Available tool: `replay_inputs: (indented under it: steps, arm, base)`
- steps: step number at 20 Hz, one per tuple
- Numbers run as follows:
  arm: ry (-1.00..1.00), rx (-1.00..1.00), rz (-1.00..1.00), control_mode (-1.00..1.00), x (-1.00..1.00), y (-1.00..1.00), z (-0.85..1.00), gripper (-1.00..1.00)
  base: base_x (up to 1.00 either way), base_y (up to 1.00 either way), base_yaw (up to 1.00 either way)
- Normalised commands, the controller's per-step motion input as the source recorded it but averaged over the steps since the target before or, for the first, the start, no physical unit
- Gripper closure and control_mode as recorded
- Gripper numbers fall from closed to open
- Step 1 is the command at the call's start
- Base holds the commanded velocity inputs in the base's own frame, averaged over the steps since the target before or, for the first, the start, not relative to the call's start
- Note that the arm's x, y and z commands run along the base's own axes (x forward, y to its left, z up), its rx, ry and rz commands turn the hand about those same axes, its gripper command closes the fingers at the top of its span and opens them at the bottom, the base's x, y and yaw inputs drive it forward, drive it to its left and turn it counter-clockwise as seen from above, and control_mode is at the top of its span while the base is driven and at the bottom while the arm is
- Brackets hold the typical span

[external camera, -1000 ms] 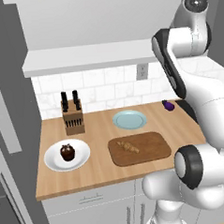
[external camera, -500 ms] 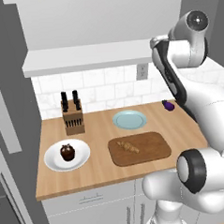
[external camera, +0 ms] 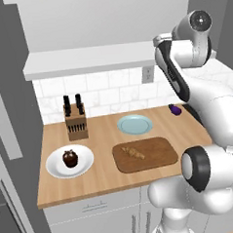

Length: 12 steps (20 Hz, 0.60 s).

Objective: From the different types of pastries on the counter, select a croissant and place it on the cutting board. Then retrieve a jar of jam from the cabinet and place it alongside the croissant on the cutting board.

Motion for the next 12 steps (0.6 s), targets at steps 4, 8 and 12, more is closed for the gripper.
replay_inputs:
  steps: [4, 8, 12]
  arm:
    - [0.01, 0.04, 0.0, -1.0, 0.26, 0.0, 0.03, -1.0]
    - [0.0, 0.05, 0.0, -1.0, 0.04, -0.02, -0.01, -1.0]
    - [0.0, 0.04, 0.0, -1.0, 0.05, -0.07, -0.01, -1.0]
  base:
    - [0.0, 0.0, 0.0]
    - [0.0, 0.0, 0.0]
    - [0.0, 0.0, 0.0]
